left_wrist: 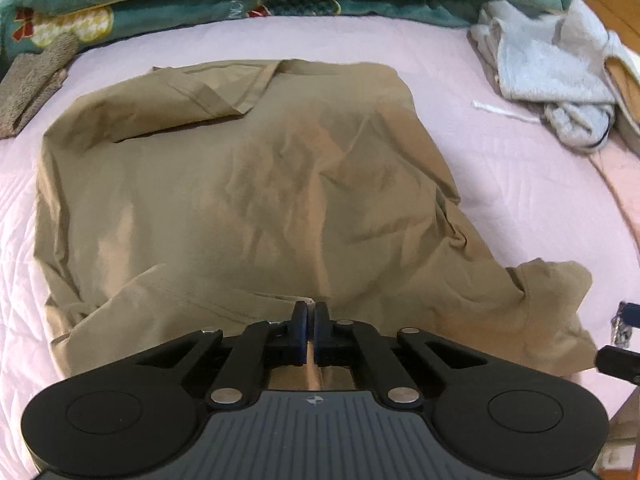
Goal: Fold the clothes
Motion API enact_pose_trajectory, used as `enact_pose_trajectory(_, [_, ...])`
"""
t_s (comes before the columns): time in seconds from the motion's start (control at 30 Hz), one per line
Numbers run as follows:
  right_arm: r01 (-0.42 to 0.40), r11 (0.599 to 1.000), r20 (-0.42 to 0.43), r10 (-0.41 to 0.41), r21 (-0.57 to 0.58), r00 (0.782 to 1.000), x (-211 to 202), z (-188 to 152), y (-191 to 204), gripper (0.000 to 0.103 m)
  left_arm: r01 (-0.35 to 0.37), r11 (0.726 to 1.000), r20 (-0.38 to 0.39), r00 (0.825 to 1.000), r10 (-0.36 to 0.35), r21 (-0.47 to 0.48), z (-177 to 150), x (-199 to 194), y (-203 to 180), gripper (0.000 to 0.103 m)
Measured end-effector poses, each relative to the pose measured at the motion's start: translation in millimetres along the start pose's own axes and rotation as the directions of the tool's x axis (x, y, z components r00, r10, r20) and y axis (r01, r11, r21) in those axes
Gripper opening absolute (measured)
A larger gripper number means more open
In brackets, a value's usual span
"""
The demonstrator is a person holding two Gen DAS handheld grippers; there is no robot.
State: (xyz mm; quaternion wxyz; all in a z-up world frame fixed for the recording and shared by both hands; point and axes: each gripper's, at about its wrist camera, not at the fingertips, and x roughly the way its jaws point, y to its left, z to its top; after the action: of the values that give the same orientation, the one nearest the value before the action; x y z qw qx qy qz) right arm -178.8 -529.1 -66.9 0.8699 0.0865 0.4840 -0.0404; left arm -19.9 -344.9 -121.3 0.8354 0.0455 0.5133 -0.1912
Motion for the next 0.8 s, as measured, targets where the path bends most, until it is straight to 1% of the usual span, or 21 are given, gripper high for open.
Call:
enact_pose_trajectory(0.1, [-0.01,1.0,0.007,0.01,-0.016,1.0,0.6,6.1,13.6,0.07,-0.006,1.0,0.009,1.0,0.007,-0.026,-3.2,-21.1,14.7,0.003])
enact_pose_trajectory(0.2, [-0.02,0.999,0.013,0.02,-0.031,1.0,1.2,12.2,27.1,0.07,-0.02,0.997,0.02,1.0,0.022,-0.07,-8.2,-51.2,39.5,0.003])
enact_pose_trajectory(0.37, [-0.042,0.996,0.03,0.045,-0.081,0.999,2.9,30.4,66.4,0.07,-0.083,0.985,0.048,0.995,0.091,-0.154,-24.5,-106.0,101.3,0.003])
enact_pose_trajectory(0.5, [-0.069,0.989,0.033,0.074,-0.134,0.997,7.5,37.5,106.5,0.07,-0.151,0.962,0.068,0.983,0.17,-0.228,-45.2,-141.4,161.5,0.003])
enact_pose_trajectory(0.63, [-0.083,0.981,0.023,0.088,-0.174,0.996,11.4,38.7,146.1,0.07,-0.212,0.934,0.041,0.971,0.234,-0.287,-68.2,-157.3,221.0,0.003])
enact_pose_trajectory(0.7, [-0.088,0.977,0.015,0.093,-0.196,0.996,12.8,38.9,164.5,0.07,-0.241,0.917,0.007,0.966,0.257,-0.318,-84.4,-154.2,247.7,0.003])
enact_pose_trajectory(0.8, [-0.092,0.968,0.001,0.095,-0.232,0.995,14.8,34.3,190.4,0.07,-0.265,0.893,-0.058,0.963,0.262,-0.364,-110.1,-145.0,277.0,0.003])
